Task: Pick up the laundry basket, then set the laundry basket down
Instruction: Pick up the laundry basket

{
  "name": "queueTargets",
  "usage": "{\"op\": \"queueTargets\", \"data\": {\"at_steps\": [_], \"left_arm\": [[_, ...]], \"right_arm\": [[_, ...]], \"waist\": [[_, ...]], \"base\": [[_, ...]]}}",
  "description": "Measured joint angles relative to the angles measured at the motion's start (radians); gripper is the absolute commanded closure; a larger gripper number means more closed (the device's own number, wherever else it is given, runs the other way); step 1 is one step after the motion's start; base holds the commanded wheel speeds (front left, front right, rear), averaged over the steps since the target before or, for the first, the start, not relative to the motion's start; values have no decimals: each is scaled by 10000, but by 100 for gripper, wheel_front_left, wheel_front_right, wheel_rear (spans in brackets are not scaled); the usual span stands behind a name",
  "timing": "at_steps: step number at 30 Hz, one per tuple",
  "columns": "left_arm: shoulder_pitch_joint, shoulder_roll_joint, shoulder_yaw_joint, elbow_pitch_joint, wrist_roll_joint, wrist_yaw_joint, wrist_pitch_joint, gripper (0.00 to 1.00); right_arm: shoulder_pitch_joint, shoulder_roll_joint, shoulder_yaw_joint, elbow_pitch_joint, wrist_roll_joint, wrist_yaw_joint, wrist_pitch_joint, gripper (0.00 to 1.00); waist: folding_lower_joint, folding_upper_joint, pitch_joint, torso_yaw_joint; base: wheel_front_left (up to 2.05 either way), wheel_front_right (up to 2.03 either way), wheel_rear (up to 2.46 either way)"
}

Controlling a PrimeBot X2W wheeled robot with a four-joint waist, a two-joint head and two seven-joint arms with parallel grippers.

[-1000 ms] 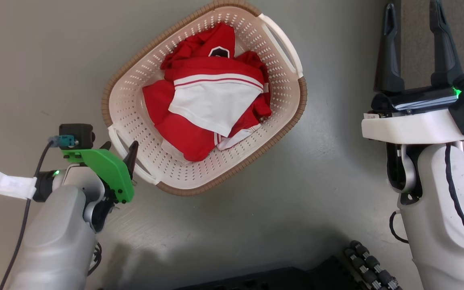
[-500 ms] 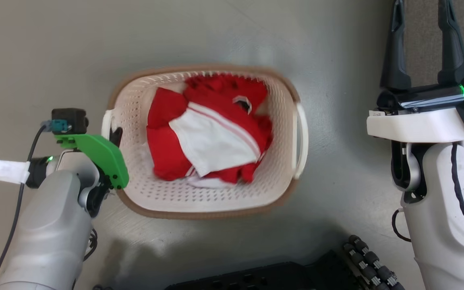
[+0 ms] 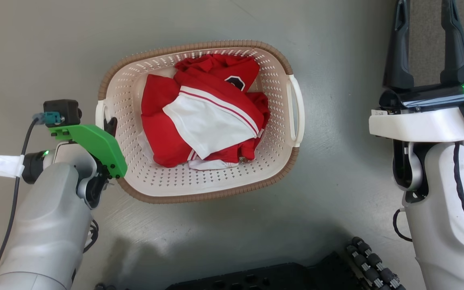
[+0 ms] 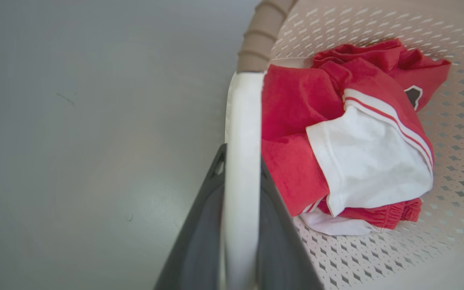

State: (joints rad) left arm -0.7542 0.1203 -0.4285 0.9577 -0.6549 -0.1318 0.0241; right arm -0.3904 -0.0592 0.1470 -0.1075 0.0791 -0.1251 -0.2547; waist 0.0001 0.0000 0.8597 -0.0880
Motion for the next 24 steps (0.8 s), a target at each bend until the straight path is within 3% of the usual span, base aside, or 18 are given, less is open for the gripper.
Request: {"op": "queueTargets", "data": {"at_steps": [15,17,19,20,21,22,24], "left_arm": [[-470,-2,-299,328,-594,2,-21,100],[-477,0,-357,316,-663,6,13,62],[-546,0,-508,288,-723,2,15,52],[-588,4,-525,288,-725,2,10,26],[-645,2,-527,290,-767,2,12,7],[-692,6,-545,286,-779,2,12,0],[-759,6,-573,305,-790,2,13,0]], "right_arm": [[54,2,12,-2,150,0,-2,0],[61,2,17,-2,186,0,-2,0],[81,4,17,-4,194,0,-2,0],[85,4,17,-4,196,0,-2,0],[86,4,15,-4,198,0,-2,0],[87,4,15,-4,198,0,-2,0],[90,4,15,-4,198,0,-2,0]], "waist": [[0,0,-27,-28],[0,0,-30,-48],[-1,0,-32,-67],[0,0,-32,-74],[0,0,-30,-80],[-1,0,-29,-84],[0,0,-29,-90]], "base": [[0,0,0],[0,0,0],[0,0,0],[0,0,0],[0,0,0],[0,0,0],[0,0,0]]}}
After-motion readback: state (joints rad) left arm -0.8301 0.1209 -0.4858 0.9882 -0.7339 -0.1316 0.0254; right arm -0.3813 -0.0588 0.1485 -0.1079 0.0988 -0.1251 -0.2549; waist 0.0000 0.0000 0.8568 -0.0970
